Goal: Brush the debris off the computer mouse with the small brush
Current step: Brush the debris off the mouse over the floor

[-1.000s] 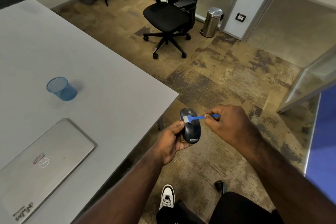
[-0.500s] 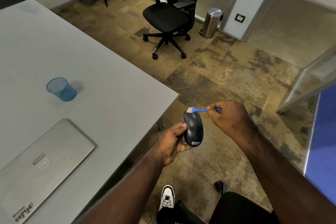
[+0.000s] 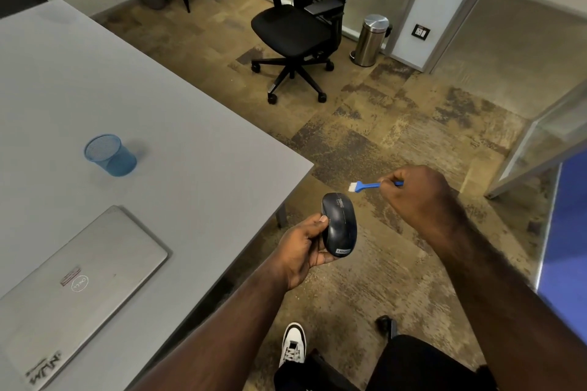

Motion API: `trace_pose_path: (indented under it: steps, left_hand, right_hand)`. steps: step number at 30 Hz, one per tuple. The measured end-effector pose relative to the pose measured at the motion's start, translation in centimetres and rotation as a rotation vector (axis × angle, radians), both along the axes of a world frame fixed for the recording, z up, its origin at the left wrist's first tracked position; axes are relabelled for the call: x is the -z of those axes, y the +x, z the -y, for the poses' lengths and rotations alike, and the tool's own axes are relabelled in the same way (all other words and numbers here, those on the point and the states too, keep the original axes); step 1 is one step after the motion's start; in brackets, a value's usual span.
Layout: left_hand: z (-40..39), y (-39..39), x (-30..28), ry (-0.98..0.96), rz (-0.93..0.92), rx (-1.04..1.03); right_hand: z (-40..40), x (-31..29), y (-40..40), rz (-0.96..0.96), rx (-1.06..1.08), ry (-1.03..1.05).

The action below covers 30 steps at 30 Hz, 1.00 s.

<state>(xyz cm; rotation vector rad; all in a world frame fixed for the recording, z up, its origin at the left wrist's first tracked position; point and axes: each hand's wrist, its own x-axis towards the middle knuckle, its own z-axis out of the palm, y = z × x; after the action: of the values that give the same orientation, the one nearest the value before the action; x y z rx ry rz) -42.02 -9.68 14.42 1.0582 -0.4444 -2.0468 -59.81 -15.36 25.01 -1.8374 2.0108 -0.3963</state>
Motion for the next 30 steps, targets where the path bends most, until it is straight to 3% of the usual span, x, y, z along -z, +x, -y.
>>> trace_pose_path:
  steps: [5,11,15,18,22,27,30]
  left_hand:
    - [0.0,0.2,-0.1,0.006,-0.032,-0.03]
    - [0.0,0.4,0.0,0.023,-0.05,-0.051]
    - [0.0,0.4,0.1,0.04,-0.054,-0.062]
    - [0.0,0.3,0.0,0.045,-0.061,-0.06]
    - [-0.1,0.1,-0.1,0.041,-0.062,-0.037]
    - [-0.1,0.4,-0.3,0.045,-0.09,-0.054]
    - [-0.1,0.5,-0.3,0.038,-0.077,-0.046]
  right_hand:
    - [-0.3,0.4,-0.1,0.199,-0.062,0.029]
    - [-0.4,0.8,-1.3,0.061,0.02,0.001]
    - [-0.6,0.3,-1.3,0.21,-0.06,-0.001]
    - [-0.9,0.7,-0.8,0.179,-0.135,0.015]
    - [-0.4,1.4,-0.9,0.102,-0.046,-0.038]
    - [-0.7,1.1,-1.0,0.237,-0.073,-0.04]
    - [-0.9,1.5,-0.8,0.185,-0.1,-0.017]
